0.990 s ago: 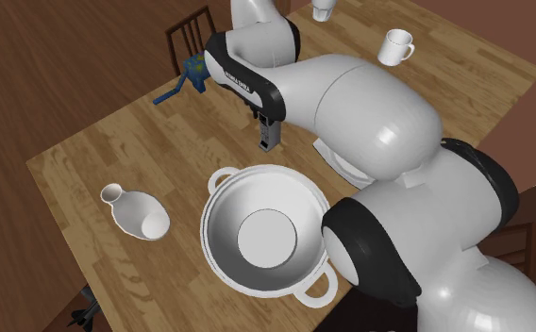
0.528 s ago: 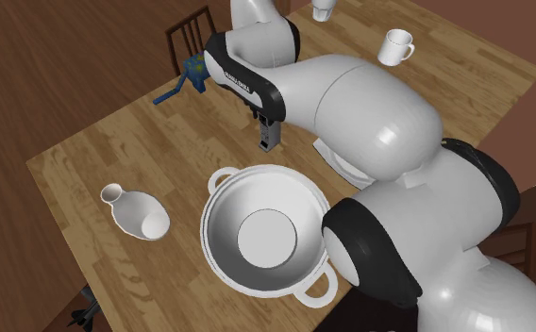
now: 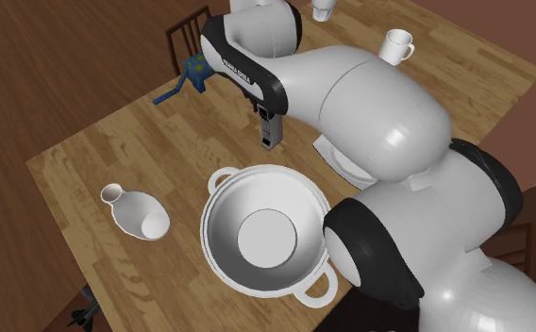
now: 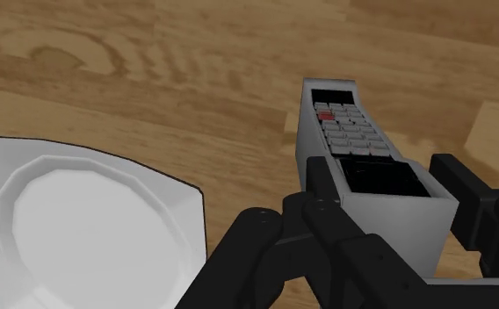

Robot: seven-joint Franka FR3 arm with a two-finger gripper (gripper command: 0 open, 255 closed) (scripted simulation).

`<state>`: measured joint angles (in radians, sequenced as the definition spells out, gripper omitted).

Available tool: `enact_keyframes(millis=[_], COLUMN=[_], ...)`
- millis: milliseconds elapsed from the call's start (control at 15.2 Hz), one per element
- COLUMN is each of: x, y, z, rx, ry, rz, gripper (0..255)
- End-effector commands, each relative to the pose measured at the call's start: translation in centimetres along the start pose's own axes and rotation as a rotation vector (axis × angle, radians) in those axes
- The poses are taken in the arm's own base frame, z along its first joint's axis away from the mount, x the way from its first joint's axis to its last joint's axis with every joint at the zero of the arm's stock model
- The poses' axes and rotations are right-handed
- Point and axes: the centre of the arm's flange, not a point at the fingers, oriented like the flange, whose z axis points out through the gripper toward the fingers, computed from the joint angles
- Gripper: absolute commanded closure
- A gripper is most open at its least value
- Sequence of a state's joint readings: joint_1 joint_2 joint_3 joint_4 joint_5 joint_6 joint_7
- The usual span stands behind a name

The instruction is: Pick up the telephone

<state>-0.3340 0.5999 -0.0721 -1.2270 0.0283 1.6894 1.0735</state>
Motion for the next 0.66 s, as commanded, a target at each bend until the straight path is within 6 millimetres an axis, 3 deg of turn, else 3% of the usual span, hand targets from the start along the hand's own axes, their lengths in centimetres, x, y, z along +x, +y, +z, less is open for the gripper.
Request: enact_keyframes(millis=[0, 462, 594], x=[0.0, -0.2, -0.2], y=[0.2, 0.7, 0.7], z=[-1.1, -4.7, -4.8], rx=[0.0, 0.0, 0.0], ry=[0.0, 0.0, 0.0], rz=[0.0, 0.0, 0.0], gripper=[255, 255, 255])
